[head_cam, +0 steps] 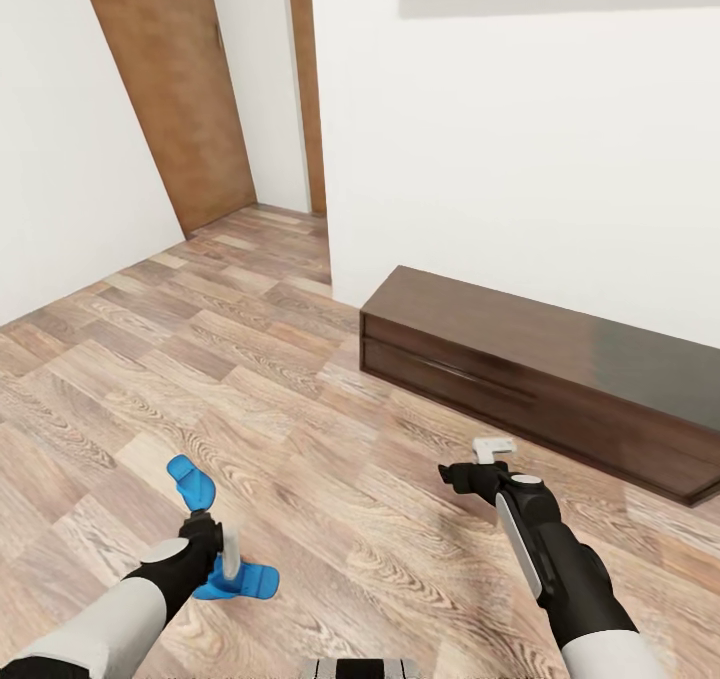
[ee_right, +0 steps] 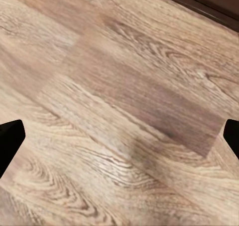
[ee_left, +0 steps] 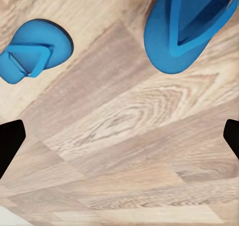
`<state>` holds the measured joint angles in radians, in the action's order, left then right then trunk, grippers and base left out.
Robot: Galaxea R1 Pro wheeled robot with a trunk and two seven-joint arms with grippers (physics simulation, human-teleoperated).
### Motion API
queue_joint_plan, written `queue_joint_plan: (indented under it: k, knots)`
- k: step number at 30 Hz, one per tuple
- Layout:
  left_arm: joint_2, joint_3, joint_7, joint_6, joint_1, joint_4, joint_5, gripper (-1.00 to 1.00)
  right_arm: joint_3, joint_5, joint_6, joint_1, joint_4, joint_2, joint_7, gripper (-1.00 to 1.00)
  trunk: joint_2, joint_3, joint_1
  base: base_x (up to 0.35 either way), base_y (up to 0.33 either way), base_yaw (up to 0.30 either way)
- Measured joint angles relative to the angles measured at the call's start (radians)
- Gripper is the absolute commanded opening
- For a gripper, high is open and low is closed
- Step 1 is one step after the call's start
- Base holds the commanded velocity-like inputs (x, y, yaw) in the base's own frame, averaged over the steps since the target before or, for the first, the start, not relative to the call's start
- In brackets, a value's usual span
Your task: In the bedroom, move the book from the bed onto either nightstand, and place the two sandals side by side next to the bed.
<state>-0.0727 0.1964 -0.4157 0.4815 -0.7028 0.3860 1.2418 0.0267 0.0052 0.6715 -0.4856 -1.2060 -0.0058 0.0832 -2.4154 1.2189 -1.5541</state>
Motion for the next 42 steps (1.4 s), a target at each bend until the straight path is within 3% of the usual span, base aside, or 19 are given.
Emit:
queue_joint_plan:
  k: [12,42]
  knots:
    - [-0.002,0.0,-0.022,0.002,-0.037,0.001,0.007,1.0,0.0,0.0,-0.001,0.0,0.001,0.0,0.0,1.0,-0.084,0.057,-0.046,0.0,0.0,0.0]
    - [0.008,0.0,-0.012,0.007,-0.039,0.056,0.04,1.0,0.0,0.0,-0.002,0.0,0.002,0.0,0.0,1.0,-0.091,0.221,-0.06,0.0,0.0,0.0]
